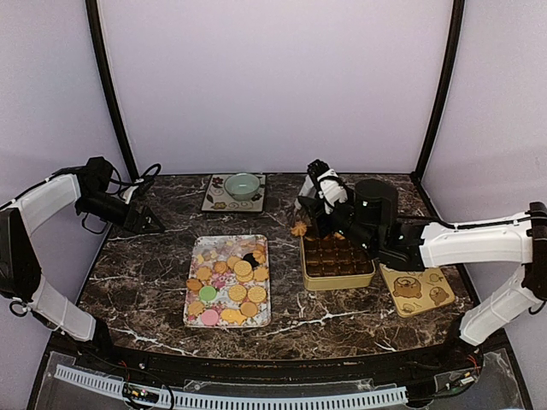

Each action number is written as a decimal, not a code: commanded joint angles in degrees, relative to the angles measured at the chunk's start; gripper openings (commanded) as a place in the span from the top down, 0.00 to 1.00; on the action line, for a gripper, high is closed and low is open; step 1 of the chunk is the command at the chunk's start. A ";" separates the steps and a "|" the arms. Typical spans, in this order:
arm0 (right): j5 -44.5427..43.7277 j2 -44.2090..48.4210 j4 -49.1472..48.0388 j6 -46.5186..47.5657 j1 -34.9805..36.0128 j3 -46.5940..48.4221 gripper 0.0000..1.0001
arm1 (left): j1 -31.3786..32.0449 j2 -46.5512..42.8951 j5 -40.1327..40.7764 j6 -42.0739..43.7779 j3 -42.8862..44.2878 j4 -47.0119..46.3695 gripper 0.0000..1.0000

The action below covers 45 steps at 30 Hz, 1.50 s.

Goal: Pack the cookies
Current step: Place the fake cookies in the empty pocket of the box.

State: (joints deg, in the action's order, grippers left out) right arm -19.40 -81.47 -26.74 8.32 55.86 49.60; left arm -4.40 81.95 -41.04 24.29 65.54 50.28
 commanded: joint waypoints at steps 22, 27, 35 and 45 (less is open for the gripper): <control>-1.85 4.46 -2.61 -2.19 -3.03 -6.67 0.75 | -0.42 -0.30 -0.40 0.40 0.64 1.58 0.02; -1.87 4.15 -2.69 -2.42 -3.03 -6.98 0.74 | -0.43 -0.21 -0.36 0.33 0.63 1.66 0.02; -1.61 4.58 -2.95 -3.22 -3.03 -6.76 0.59 | -0.43 -0.24 -0.27 0.23 0.82 1.71 0.02; 1.14 7.34 -0.15 -3.31 -1.97 -3.84 0.60 | -0.42 -0.12 -0.54 0.06 1.32 1.91 0.02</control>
State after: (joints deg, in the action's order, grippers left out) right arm -20.03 -76.51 -25.98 5.48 53.10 42.81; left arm -4.40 81.95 -41.04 24.25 65.54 50.48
